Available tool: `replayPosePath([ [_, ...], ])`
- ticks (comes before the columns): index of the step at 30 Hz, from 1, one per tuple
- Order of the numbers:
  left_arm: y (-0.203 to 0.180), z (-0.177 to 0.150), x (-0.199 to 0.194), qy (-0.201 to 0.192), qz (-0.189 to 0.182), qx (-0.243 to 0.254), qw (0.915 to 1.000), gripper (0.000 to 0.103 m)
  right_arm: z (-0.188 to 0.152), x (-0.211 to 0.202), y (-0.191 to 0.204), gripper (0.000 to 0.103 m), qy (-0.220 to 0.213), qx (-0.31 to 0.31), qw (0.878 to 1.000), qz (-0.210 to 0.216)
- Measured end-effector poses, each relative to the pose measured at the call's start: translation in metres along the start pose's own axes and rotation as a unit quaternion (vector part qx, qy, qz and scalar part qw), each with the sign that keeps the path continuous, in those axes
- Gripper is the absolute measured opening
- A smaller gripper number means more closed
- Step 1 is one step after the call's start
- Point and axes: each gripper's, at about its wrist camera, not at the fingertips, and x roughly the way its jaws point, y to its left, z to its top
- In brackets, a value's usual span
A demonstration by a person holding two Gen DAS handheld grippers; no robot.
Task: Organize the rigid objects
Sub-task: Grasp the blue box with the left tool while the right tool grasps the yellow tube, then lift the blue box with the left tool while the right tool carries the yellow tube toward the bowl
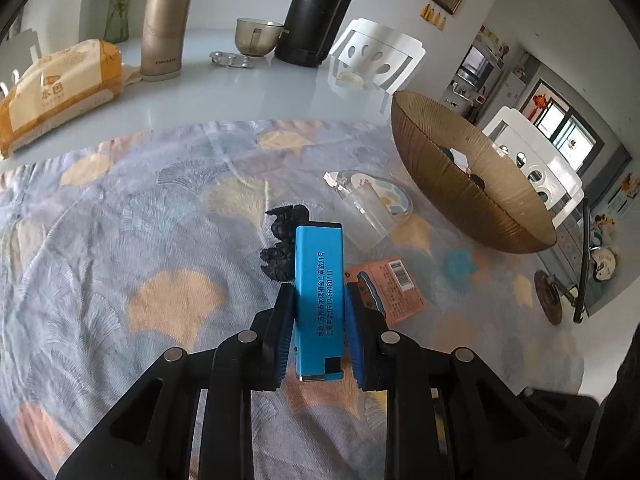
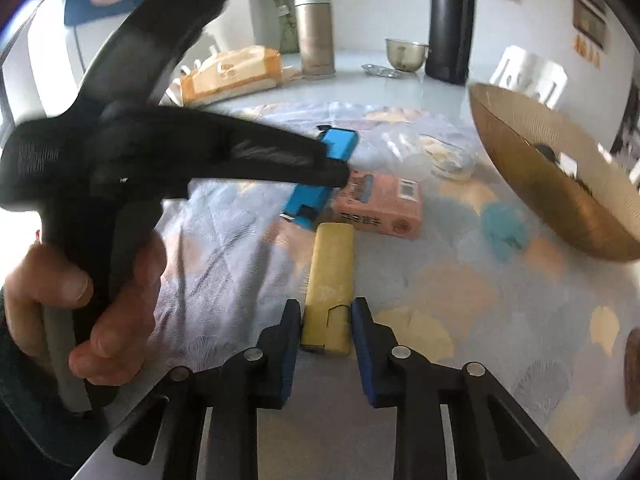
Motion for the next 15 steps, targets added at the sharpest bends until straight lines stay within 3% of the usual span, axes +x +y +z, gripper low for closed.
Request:
replayPosePath([
  [6,-0.002,0.000,-0.002,0.005,0.008,0.004,1.0000,0.021,-0.026,-0.030,-0.037,0.024,-0.002,0.051,0.999,0.014],
  [10,-0.006,-0.008,-0.008,0.038,0.035,-0.011,0.9986,0.021,-0.034,-0.041,-0.056,0.024,0.000,0.058,0.998,0.015],
  [15,-0.015,-0.050,-0.033,0.075,0.002,-0.010,0.9971,0.021,-0.041,-0.047,-0.067,0.024,0.001,0.047,0.998,0.043],
])
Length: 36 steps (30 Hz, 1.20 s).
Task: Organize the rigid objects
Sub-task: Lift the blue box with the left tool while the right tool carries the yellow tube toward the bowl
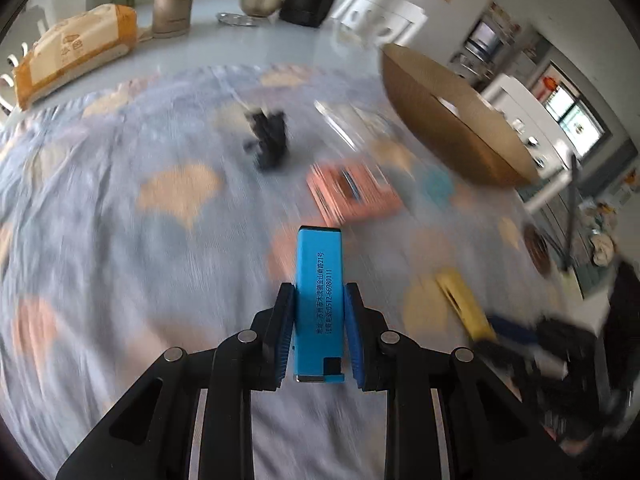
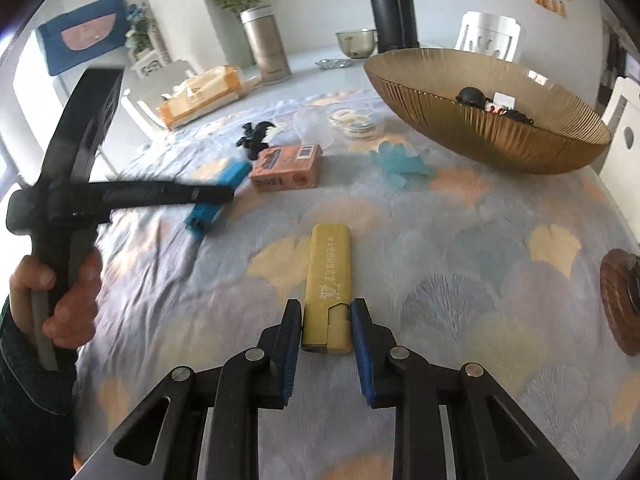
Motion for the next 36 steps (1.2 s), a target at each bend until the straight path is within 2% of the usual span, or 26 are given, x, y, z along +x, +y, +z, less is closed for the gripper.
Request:
replayPosePath([
  [4,-0.015,-0.030,-0.015,0.004,0.032,0.013,0.9994,0.022,-0.003,0.001,0.001,0.024,0.005,-0.008,1.000,0.018],
  [5,-0.017,-0.034,-0.016,0.001,0.041,0.015,0.9991,0.026,0.001,0.004,0.000,0.024,0.005,-0.006,1.000,0.019],
  [6,-0.021,-0.038,-0.018,-0.002,0.050,0.018,0.9986,0.035,0.001,0.004,-0.001,0.025,0.004,-0.003,1.000,0.020],
  [9,-0.028,-0.044,-0.017,-0.017,0.079,0.025,0.9964,0.037,0.002,0.008,0.000,0.026,0.004,-0.004,1.000,0.017],
  [13,-0.040,-0.048,-0.014,-0.025,0.107,0.036,0.9933,0.045,0.004,0.013,0.015,0.041,0.006,-0.033,0.999,-0.003],
  [14,-0.043,-0.047,-0.012,-0.026,0.118,0.043,0.9918,0.046,0.004,0.014,0.017,0.042,0.005,-0.039,0.999,-0.015],
  [16,-0.052,-0.048,-0.007,-0.033,0.140,0.062,0.9877,0.045,0.005,0.018,0.024,0.041,0.000,-0.046,0.998,-0.048],
  [17,-0.053,-0.047,-0.006,-0.039,0.140,0.064,0.9873,0.044,0.005,0.019,0.025,0.036,-0.001,-0.048,0.997,-0.061],
  [19,-0.052,-0.045,-0.006,-0.047,0.143,0.055,0.9871,0.025,0.006,0.020,0.027,0.023,-0.004,-0.053,0.995,-0.082],
  [20,-0.051,-0.044,-0.006,-0.047,0.142,0.047,0.9876,0.021,0.005,0.019,0.027,0.023,-0.004,-0.057,0.995,-0.079],
  [23,-0.049,-0.045,-0.014,-0.058,0.116,0.024,0.9913,0.021,0.002,0.011,0.026,0.023,-0.012,-0.062,0.997,-0.049],
  [27,-0.068,-0.042,-0.038,-0.097,0.098,0.036,0.9898,0.021,0.002,-0.014,0.018,0.023,-0.045,-0.041,0.998,-0.003],
  [32,-0.096,-0.026,-0.061,-0.130,0.074,0.059,0.9870,0.021,0.015,-0.049,-0.004,0.023,-0.097,-0.012,0.995,0.003],
  [36,-0.114,-0.001,-0.075,-0.148,0.030,0.067,0.9864,0.021,0.028,-0.083,-0.019,0.023,-0.144,0.005,0.989,-0.009],
])
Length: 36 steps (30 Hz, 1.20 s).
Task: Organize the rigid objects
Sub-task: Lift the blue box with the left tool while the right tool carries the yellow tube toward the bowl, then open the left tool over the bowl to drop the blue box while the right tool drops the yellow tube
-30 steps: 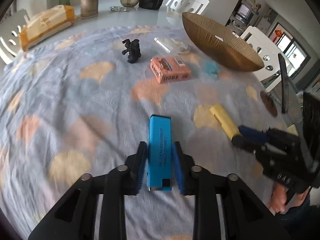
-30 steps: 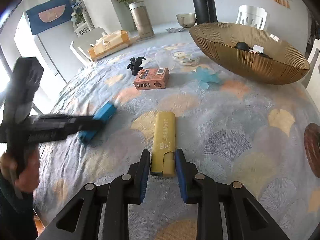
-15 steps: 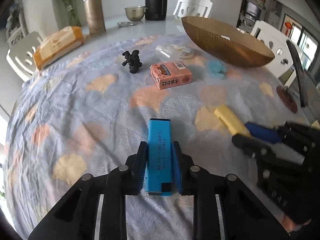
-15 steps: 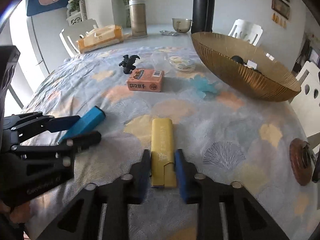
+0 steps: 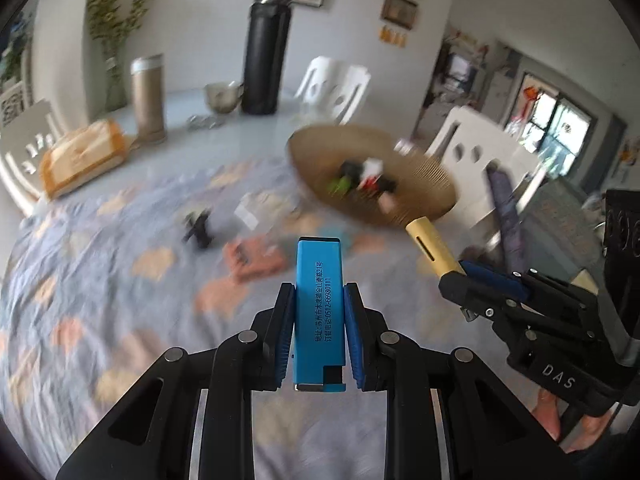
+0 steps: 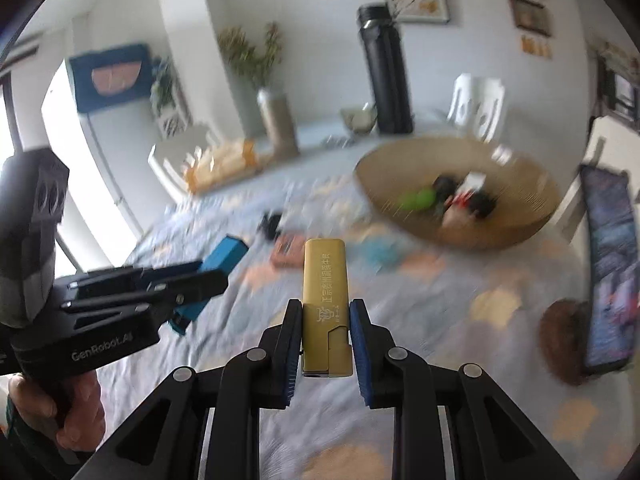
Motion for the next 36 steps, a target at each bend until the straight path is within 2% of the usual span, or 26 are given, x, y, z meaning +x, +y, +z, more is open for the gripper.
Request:
replayPosePath([
  [5,-0.023,0.063,-0.002,-0.066,-0.028,0.006,0.9974,0.021,0.050,-0.038,-0.030,0.023,-0.081,0.032,0.995,-0.038],
  [9,-0.029,0.093,0.026,-0.080,-0.055,-0.018,0.9951,0.021,0.087,-0.040,-0.052,0.023,-0.112,0.073,0.989,-0.065],
  [13,-0.034,0.102,0.060,-0.075,-0.052,-0.021,0.9956,0.021,0.101,-0.017,-0.067,0.023,-0.096,0.097,0.987,-0.083],
  [19,-0.034,0.099,0.111,-0.031,-0.050,-0.034,0.9977,0.021,0.101,0.034,-0.085,0.023,-0.032,0.118,0.985,-0.121],
  [23,-0.032,0.096,0.134,-0.004,-0.038,-0.043,0.9984,0.021,0.096,0.054,-0.098,0.023,-0.007,0.136,0.982,-0.129],
  [25,-0.031,0.098,0.136,-0.003,-0.039,-0.044,0.9982,0.029,0.095,0.061,-0.103,0.023,0.001,0.137,0.981,-0.138],
  [26,-0.030,0.097,0.133,-0.003,-0.037,-0.045,0.9983,0.045,0.095,0.064,-0.104,0.025,0.006,0.135,0.981,-0.141],
  [27,-0.028,0.096,0.127,-0.007,-0.033,-0.047,0.9983,0.056,0.095,0.064,-0.104,0.026,0.009,0.133,0.981,-0.141],
  [29,-0.021,0.094,0.110,-0.029,-0.021,-0.049,0.9981,0.074,0.093,0.059,-0.102,0.029,0.003,0.129,0.982,-0.141],
  [32,-0.006,0.080,0.076,-0.057,-0.012,-0.059,0.9966,0.076,0.090,0.046,-0.091,0.037,-0.008,0.117,0.982,-0.145],
  [34,0.006,0.066,0.054,-0.062,-0.010,-0.069,0.9956,0.076,0.084,0.036,-0.074,0.039,-0.013,0.103,0.988,-0.116],
  [36,0.015,0.052,0.034,-0.065,0.013,-0.071,0.9952,0.076,0.080,0.032,-0.055,0.046,-0.009,0.082,0.992,-0.093],
])
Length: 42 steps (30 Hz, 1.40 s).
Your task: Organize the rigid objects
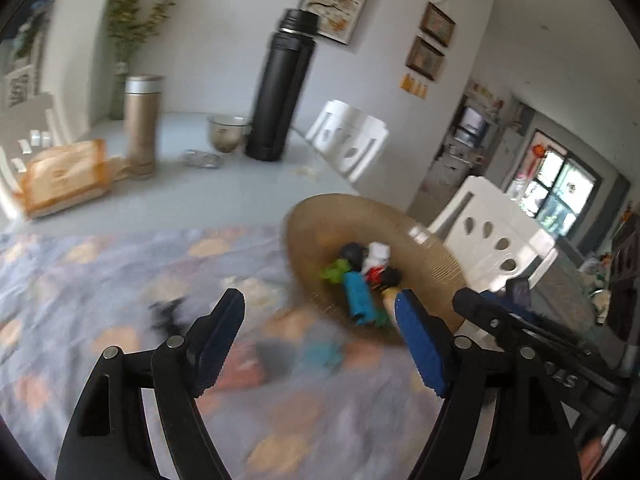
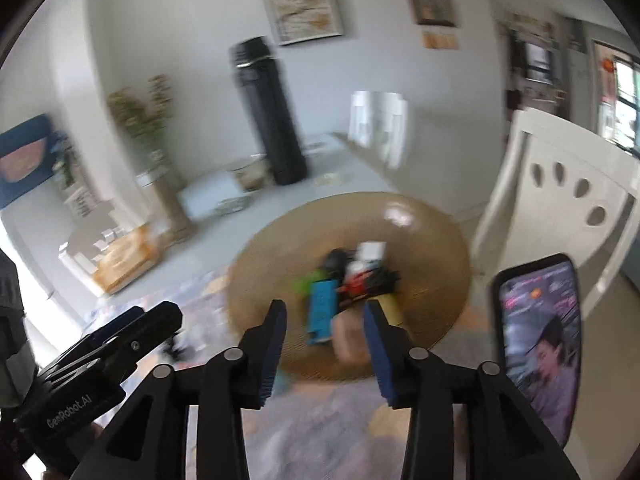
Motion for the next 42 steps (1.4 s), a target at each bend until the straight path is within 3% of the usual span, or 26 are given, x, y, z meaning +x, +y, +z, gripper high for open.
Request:
replayPosePath([
  [2,0.016,-0.014,-0.022,-0.005,0.031,-0.006,0.9995,0.077,-0.012,-0.007,0.025,0.061,0.001,-0.031,0.999,0.027],
  [8,0.068,-0.062,-0.045,0.009,0.116,-0.041,0.9924,0.084,-0.068,0.002,0.090,0.061,0.034,-0.117,0.990,0.067],
  [11,0.090,-0.089,-0.036,0.029,0.176,-0.045,0.9830,0.083,-0.098,0.024,0.103,0.061,0.051,-0.144,0.986,0.061],
  [14,0.097,-0.104,-0.030,0.036,0.198,-0.042,0.9786,0.083,-0.122,0.042,0.102,0.061,0.071,-0.149,0.985,0.057],
  [17,0.087,-0.103,-0.026,0.030,0.200,-0.019,0.9791,0.084,-0.126,0.049,0.093,0.061,0.081,-0.133,0.986,0.067],
  [20,0.074,-0.105,-0.016,0.054,0.220,0.019,0.9738,0.085,-0.124,0.055,0.084,0.061,0.090,-0.110,0.987,0.077],
  [24,0.062,-0.110,-0.014,0.056,0.230,0.059,0.9697,0.089,-0.122,0.063,0.079,0.061,0.114,-0.093,0.986,0.080],
  [33,0.074,-0.109,-0.016,0.062,0.223,0.025,0.9725,0.090,-0.118,0.064,0.063,0.063,0.115,-0.048,0.988,0.092],
  [42,0.066,-0.108,-0.013,0.071,0.205,0.045,0.9752,0.090,-0.110,0.067,0.031,0.063,0.111,0.030,0.990,0.086],
])
